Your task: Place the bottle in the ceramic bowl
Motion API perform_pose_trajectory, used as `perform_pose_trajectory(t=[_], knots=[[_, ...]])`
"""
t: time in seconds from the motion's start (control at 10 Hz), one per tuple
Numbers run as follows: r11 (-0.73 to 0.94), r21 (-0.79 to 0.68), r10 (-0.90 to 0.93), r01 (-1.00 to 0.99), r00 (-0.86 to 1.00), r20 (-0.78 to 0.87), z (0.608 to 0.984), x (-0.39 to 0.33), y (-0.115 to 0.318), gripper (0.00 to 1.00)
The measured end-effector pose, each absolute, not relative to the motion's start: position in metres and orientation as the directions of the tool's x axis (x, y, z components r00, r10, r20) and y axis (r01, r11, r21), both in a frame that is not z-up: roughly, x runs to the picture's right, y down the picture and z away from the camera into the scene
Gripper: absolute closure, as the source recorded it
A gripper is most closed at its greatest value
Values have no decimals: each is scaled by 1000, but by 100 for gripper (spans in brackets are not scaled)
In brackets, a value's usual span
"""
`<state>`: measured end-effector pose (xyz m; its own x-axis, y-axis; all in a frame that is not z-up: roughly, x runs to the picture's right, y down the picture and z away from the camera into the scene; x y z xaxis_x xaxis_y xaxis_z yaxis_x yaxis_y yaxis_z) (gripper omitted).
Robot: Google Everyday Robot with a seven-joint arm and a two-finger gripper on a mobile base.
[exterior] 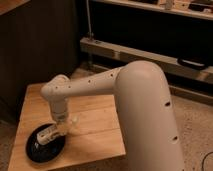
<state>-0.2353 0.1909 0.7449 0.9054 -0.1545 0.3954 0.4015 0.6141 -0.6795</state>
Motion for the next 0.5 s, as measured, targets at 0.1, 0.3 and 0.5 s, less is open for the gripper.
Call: perform_pose_trajectory(t=[0.1, 0.3, 0.5], knots=[[600, -691, -149, 403, 905, 398, 747, -235, 191, 20], [592, -697, -147, 405, 904, 401, 747, -235, 191, 20], [591, -697, -147, 405, 904, 401, 747, -235, 191, 20]])
